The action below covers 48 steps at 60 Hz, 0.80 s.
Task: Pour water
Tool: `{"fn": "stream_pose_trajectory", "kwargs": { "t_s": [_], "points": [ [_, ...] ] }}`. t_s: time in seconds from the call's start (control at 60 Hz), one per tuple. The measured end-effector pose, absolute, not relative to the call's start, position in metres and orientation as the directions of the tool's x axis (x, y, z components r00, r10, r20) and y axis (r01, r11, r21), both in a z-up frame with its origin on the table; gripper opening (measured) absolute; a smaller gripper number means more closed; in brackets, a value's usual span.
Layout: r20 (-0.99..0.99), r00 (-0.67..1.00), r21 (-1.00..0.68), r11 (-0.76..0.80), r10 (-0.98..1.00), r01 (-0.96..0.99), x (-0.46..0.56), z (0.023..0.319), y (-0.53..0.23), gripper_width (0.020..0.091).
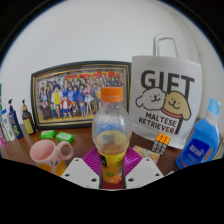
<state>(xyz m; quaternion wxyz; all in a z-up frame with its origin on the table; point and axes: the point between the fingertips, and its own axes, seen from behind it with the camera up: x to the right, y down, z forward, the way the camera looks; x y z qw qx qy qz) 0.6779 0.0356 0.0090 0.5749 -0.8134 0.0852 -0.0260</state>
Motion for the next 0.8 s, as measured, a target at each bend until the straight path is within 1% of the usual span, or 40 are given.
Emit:
{"fn": "stream_pose_trajectory", "kwargs": {
  "t_s": [0.05,0.067,0.1,0.167,0.25,0.317,0.35,0.45,0.483,0.5,0.55,0.7,0.8],
  "points": [
    [-0.059,0.982,-0.935,-0.333,-0.18,-0.118,0.683,-0.007,0.033,0.0249],
    [-0.059,0.981,-0.933,-0.339,-0.183,-0.12,0.685,-0.012,0.032,0.0264],
    [-0.07,0.981,-0.945,-0.303,-0.183,-0.124,0.685,-0.009,0.031,0.0255],
    [-0.08,0.977,-0.951,-0.279,-0.197,-0.134,0.687,-0.009,0.029,0.0257],
    [-0.056,0.979,-0.954,-0.279,-0.197,-0.111,0.685,-0.009,0.031,0.0324],
    [-0.043,0.978,-0.949,-0.297,-0.202,-0.103,0.685,-0.01,0.032,0.0419],
    [-0.042,0.976,-0.942,-0.318,-0.212,-0.11,0.687,-0.013,0.03,0.0481],
    [-0.062,0.973,-0.903,-0.404,-0.221,-0.149,0.681,-0.025,0.02,0.0872],
    [-0.067,0.971,-0.891,-0.424,-0.23,-0.162,0.679,-0.026,0.014,0.0832],
    [-0.067,0.97,-0.887,-0.432,-0.236,-0.166,0.679,-0.025,0.01,0.0829],
    [-0.051,0.966,-0.875,-0.455,-0.252,-0.165,0.679,-0.023,-0.002,0.0867],
    [-0.001,0.964,-0.837,-0.528,-0.265,-0.145,0.657,-0.003,-0.052,0.0857],
    [-0.002,0.964,-0.817,-0.556,-0.268,-0.156,0.627,0.021,-0.094,0.0859]
  ]
}}
